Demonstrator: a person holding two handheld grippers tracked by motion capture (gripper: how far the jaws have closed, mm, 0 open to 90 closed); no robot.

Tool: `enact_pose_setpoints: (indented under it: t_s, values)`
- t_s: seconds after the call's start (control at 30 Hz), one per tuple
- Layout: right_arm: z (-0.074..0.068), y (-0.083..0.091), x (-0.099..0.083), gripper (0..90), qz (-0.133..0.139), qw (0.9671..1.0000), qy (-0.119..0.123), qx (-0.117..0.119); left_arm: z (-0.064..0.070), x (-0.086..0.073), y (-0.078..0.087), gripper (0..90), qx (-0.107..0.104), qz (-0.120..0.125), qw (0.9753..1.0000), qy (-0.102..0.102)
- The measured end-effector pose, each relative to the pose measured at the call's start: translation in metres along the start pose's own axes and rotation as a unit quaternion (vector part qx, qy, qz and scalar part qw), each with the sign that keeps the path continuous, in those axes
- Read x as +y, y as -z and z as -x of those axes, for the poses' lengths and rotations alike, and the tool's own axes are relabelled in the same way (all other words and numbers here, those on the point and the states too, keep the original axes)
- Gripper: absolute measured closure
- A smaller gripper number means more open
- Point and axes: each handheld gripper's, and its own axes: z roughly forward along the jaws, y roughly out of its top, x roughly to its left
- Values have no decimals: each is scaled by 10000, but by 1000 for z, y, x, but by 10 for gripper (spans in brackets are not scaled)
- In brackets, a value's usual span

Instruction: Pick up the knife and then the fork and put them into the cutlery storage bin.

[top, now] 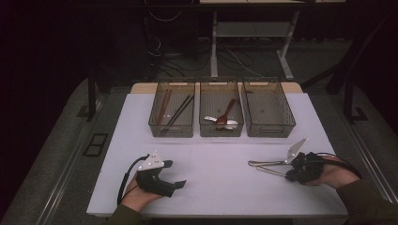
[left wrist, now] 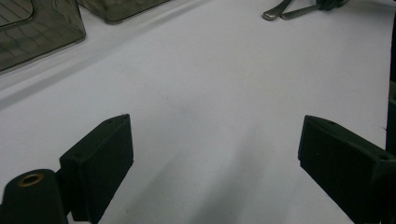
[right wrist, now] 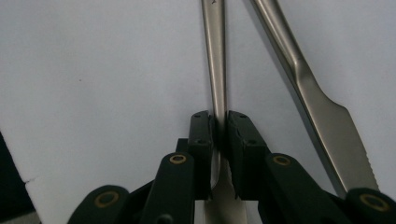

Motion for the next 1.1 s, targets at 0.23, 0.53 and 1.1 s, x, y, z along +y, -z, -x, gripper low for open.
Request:
enact_pose_setpoints:
  t_s: [0.23, 0.53, 1.1]
  values:
    - [-1, -1, 9, 838, -322, 9994, 105, 53, 0, -1, 0, 95, -10, -21, 10000, -18]
    - [1, 2, -1, 839, 70, 9998, 76, 164, 0, -1, 1, 94, -13, -6, 10000, 3]
    - [4, 25, -11, 848, 1380, 9897, -392, 12, 0, -1, 1, 90, -45, 13, 10000, -2]
